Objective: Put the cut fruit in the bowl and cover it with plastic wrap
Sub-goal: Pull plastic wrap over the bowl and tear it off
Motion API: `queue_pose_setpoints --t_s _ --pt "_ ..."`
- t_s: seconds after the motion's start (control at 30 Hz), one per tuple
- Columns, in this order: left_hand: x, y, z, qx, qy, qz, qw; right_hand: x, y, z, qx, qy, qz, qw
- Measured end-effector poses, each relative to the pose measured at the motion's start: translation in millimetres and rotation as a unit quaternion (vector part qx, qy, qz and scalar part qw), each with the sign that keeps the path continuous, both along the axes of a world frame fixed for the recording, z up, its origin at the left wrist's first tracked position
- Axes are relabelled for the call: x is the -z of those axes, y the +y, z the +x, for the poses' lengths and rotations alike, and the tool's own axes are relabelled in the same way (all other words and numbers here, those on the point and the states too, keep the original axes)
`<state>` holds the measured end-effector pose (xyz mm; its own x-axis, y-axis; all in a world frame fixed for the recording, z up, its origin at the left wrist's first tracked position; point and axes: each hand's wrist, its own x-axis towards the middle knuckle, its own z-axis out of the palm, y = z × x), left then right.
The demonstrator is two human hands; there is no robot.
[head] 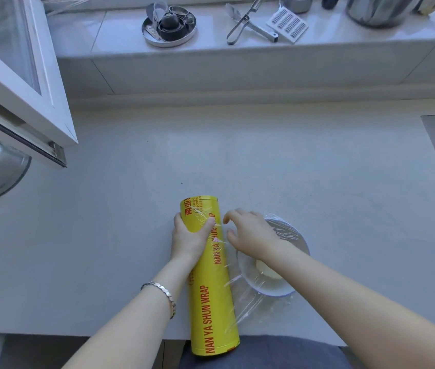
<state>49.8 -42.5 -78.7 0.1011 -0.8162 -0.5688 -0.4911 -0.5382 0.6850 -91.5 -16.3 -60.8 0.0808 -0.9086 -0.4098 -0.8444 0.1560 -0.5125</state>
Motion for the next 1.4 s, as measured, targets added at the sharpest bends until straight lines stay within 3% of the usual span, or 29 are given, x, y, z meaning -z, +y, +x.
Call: queue_pose_setpoints --t_s 0.13,0.33,0.57,0.77,1.0,1.1,1.3,1.4 --pt "1.4 -0.8 1.1 0.006 -0.003 -0.002 1.0 -6.0 10.7 -0.1 0.002 -0.083 -0.018 0.996" --pt "2.8 -0.7 3.5 0.007 0.002 0.0 1.0 -14.6 21.1 2.6 -0.01 -0.084 0.008 0.996" --pt "1.4 -1.0 1.3 0.006 0.0 0.003 1.0 -18.7 16.3 15.1 -0.029 -0.023 0.032 0.999" --pt "2.1 -0.7 -1.6 0.019 -0.024 -0.003 1.0 -3.7 16.3 16.5 0.03 -0.02 -0.003 0.999" --pt "2.8 -1.3 4.0 0.016 -0.003 -0.002 1.0 -1.3 25.1 14.5 0.012 0.035 -0.023 0.999" --pt "3.4 -1.0 4.3 0.016 0.0 -0.002 1.0 2.8 35.6 18.9 0.009 -0.022 -0.073 0.997" --pt "0.4 -0.1 2.5 0.015 0.006 -0.003 1.0 -2.2 46.3 12.6 -0.04 -0.061 -0.042 0.996" --pt "-0.9 0.1 1.4 0.011 0.006 -0.007 1.0 -7.3 50.0 12.2 -0.018 -0.085 -0.015 0.996"
